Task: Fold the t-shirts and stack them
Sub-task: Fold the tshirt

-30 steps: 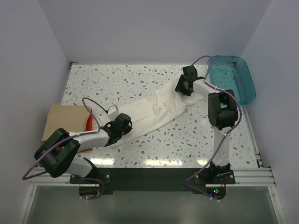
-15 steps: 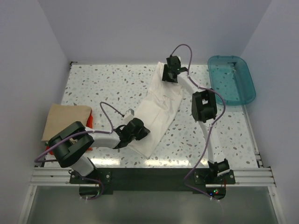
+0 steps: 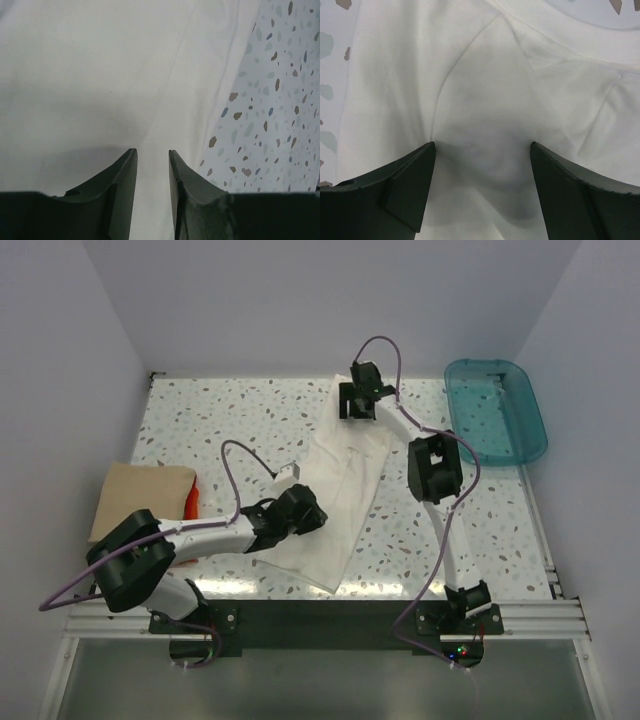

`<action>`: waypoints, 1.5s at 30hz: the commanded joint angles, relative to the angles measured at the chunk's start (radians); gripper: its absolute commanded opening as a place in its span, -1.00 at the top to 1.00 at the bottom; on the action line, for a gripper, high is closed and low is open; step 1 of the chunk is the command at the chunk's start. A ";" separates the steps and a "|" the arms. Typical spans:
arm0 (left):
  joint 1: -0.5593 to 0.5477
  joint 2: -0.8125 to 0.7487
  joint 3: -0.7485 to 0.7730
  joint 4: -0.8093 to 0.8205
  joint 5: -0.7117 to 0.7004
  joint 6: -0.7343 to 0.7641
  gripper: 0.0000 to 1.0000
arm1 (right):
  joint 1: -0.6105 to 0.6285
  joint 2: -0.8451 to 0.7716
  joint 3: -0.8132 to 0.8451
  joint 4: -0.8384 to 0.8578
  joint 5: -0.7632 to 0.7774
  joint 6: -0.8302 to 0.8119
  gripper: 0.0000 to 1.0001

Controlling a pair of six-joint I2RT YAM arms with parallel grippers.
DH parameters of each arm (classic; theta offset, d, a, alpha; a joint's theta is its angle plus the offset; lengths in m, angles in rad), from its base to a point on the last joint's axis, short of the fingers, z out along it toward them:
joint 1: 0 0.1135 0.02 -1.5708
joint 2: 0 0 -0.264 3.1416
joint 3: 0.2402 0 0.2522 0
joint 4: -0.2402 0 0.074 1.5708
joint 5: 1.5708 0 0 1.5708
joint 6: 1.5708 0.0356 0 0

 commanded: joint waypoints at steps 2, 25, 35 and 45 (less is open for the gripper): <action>-0.004 -0.035 0.116 -0.209 -0.173 0.211 0.28 | -0.001 -0.110 -0.053 -0.041 0.047 -0.007 -0.62; -0.077 0.052 -0.035 -0.259 -0.094 0.205 0.63 | -0.009 -0.175 -0.228 -0.064 0.016 0.174 -0.67; -0.199 0.024 -0.085 -0.254 -0.068 0.060 0.69 | -0.030 -0.047 -0.070 -0.115 -0.027 0.095 -0.71; -0.202 0.043 -0.040 -0.214 -0.045 0.064 0.59 | -0.030 0.092 0.158 -0.138 -0.126 -0.060 -0.91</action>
